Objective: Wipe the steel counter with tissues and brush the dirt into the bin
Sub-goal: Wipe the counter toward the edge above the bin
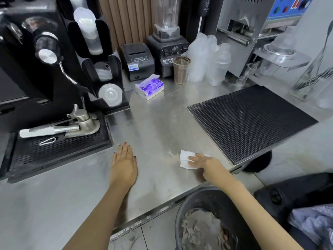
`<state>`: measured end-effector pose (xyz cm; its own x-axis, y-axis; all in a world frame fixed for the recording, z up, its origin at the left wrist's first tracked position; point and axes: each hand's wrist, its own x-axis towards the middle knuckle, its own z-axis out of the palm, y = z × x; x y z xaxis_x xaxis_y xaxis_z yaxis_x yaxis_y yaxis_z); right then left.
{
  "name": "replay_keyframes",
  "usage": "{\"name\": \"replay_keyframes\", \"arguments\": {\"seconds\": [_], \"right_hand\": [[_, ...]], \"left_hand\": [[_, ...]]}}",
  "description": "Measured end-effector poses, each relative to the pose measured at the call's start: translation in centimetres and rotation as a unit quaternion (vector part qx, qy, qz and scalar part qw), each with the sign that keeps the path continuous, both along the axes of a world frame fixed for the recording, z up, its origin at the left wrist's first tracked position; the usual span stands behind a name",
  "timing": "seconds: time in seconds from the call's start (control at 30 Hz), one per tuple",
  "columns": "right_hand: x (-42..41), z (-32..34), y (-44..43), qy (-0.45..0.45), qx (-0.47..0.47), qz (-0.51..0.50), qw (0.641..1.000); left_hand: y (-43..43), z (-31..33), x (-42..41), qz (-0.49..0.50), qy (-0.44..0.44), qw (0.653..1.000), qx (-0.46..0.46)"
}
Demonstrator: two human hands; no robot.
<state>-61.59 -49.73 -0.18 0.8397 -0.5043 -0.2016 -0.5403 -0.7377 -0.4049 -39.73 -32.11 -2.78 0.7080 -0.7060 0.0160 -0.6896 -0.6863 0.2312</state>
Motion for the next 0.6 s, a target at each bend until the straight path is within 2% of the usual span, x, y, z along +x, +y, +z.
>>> {"name": "replay_keyframes", "arguments": {"seconds": [0.1, 0.23, 0.33, 0.47, 0.6], "right_hand": [[0.9, 1.2, -1.2, -0.005, -0.016, -0.025, 1.0], [3.3, 1.2, -5.4, -0.074, -0.043, -0.066, 0.994], [4.1, 1.3, -5.5, -0.005, -0.071, -0.073, 0.995], [2.6, -0.1, -3.1, -0.001, -0.098, -0.062, 0.993], [-0.3, -0.5, -1.3, 0.013, -0.087, -0.072, 0.993]], "left_hand": [[0.0, -0.1, 0.2, 0.0, -0.004, 1.0, 0.005], [-0.1, -0.1, 0.2, 0.0, -0.005, 1.0, 0.007], [0.0, 0.0, 0.1, -0.001, -0.002, 1.0, 0.01], [0.0, -0.1, 0.2, -0.005, -0.004, 1.0, 0.01], [0.1, -0.1, 0.3, -0.006, 0.0, 1.0, 0.011]]}}
